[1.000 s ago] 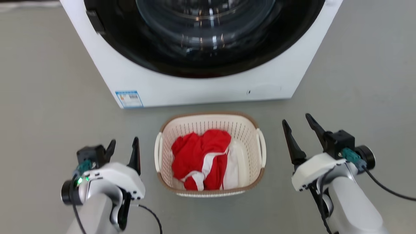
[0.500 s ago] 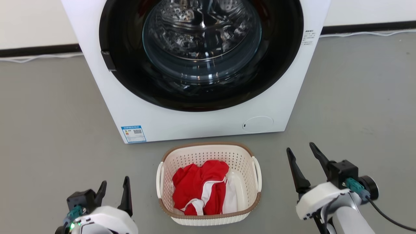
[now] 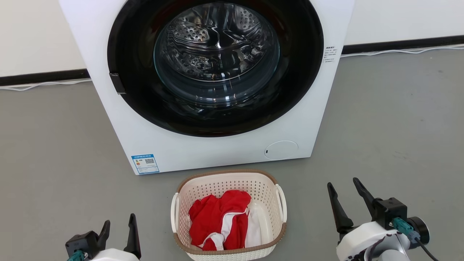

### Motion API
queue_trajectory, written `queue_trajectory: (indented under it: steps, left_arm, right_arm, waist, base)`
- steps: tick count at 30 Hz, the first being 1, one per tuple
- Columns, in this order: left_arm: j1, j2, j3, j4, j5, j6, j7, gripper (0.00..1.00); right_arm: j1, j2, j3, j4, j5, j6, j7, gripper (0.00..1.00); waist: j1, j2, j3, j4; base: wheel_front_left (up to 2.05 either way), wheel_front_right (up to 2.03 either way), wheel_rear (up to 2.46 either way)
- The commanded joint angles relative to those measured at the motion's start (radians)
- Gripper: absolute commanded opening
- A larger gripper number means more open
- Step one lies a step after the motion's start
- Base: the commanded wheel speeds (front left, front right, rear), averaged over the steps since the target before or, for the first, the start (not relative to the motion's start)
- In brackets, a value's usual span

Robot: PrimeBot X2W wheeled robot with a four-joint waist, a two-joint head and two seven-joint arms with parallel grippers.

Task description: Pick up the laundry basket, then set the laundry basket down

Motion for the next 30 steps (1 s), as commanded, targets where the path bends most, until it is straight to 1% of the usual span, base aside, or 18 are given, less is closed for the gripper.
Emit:
queue_trajectory:
  steps: [1,6,7,10,13,18,22,30]
  left_arm:
    - [-0.015,0.009,0.036,-0.029,0.007,0.003,-0.006,1.0]
    - [-0.012,0.009,0.052,-0.048,0.016,-0.003,-0.006,1.0]
    - [0.005,-0.004,0.021,-0.024,0.01,0.0,0.0,0.0]
    - [0.016,-0.011,0.024,0.006,0.009,-0.001,0.002,0.0]
    - [0.011,-0.011,0.03,0.005,-0.015,-0.004,0.013,0.0]
    - [0.01,-0.013,0.034,-0.005,-0.056,-0.009,0.025,0.0]
    - [0.009,-0.014,0.037,-0.015,-0.095,-0.014,0.036,0.0]
    - [0.005,-0.017,0.043,-0.033,-0.175,-0.024,0.057,0.0]
  right_arm:
    - [-0.013,0.002,0.019,-0.034,-0.005,-0.002,-0.005,1.0]
    - [-0.009,0.002,0.012,-0.04,-0.008,-0.002,-0.005,1.0]
    - [0.0,0.0,-0.008,-0.013,-0.002,0.0,0.0,0.0]
    - [0.016,0.003,-0.007,0.017,0.0,0.0,0.002,0.0]
    - [0.011,0.003,-0.016,0.018,0.029,0.0,0.015,0.0]
    - [0.013,0.003,-0.021,0.008,0.082,0.0,0.029,0.0]
    - [0.017,0.003,-0.021,-0.004,0.134,0.0,0.038,0.0]
    - [0.023,0.003,-0.024,-0.026,0.237,0.0,0.057,0.0]
  waist:
    - [0.0,-0.0001,-0.002,0.0]
    - [0.0,-0.0001,-0.005,0.003]
    - [0.0,-0.0001,-0.005,0.002]
    - [0.0,-0.0001,-0.006,0.003]
    - [0.0002,-0.0001,-0.005,0.005]
    - [0.0023,-0.0001,-0.007,0.007]
    - [0.0002,-0.0001,-0.004,0.01]
    - [0.0001,-0.0001,-0.002,0.015]
  base:
    - [0.0,0.0,0.0]
    - [0.0,0.0,0.0]
    - [0.0,0.0,0.0]
    - [0.0,0.0,0.0]
    - [0.0,0.0,0.0]
    - [0.0,0.0,0.0]
    - [0.0,0.0,0.0]
    - [0.0,0.0,0.0]
